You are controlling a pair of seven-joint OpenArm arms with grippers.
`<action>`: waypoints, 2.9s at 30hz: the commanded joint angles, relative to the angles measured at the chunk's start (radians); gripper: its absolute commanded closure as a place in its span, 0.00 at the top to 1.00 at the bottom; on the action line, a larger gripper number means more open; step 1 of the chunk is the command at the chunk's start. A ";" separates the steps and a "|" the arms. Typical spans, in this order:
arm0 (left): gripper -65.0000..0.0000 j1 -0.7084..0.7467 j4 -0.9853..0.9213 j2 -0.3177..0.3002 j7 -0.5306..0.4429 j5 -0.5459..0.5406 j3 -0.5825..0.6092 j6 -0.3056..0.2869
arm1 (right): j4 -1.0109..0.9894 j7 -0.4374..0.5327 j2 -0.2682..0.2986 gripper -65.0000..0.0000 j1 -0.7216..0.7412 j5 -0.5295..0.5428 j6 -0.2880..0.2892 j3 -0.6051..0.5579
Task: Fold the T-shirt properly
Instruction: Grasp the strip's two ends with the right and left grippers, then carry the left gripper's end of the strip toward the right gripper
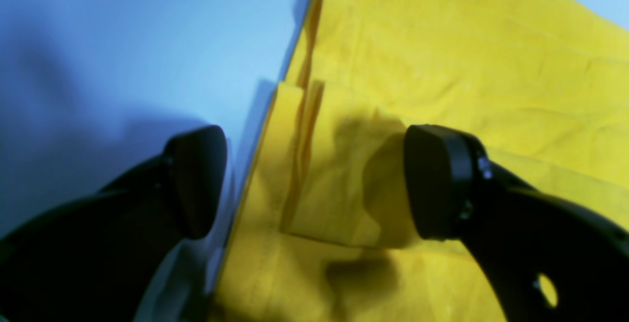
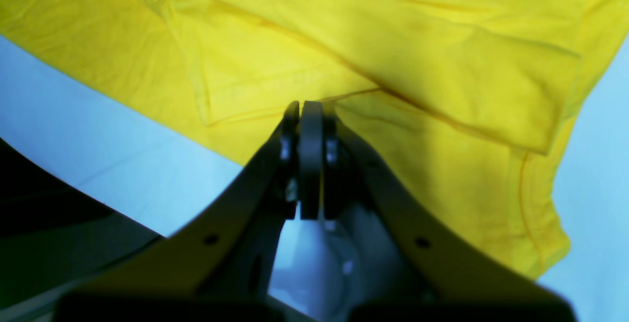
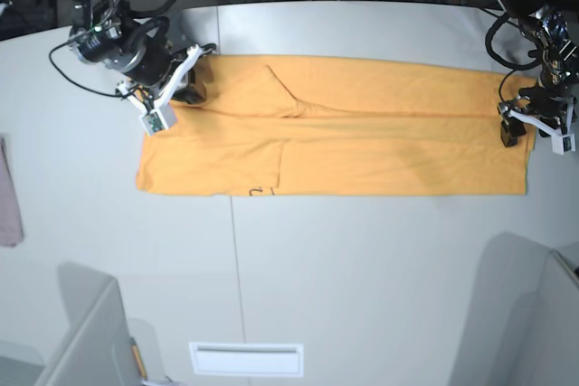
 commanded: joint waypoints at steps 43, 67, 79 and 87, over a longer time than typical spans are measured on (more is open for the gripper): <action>0.00 0.168 0.400 0.047 0.009 0.005 -0.004 0.003 | 0.013 -0.055 0.010 0.00 0.023 0.268 0.004 0.184; 0.00 0.227 0.698 0.191 0.138 0.005 0.420 0.194 | -0.025 -0.055 0.007 0.00 0.023 0.268 0.004 0.184; 0.00 0.222 0.698 0.260 0.136 0.005 0.584 0.250 | -0.051 -0.055 0.007 0.00 0.045 0.268 0.004 0.185; 0.00 0.219 0.695 0.277 0.136 0.005 0.672 0.303 | -0.053 -0.055 0.007 0.00 0.051 0.268 0.004 0.185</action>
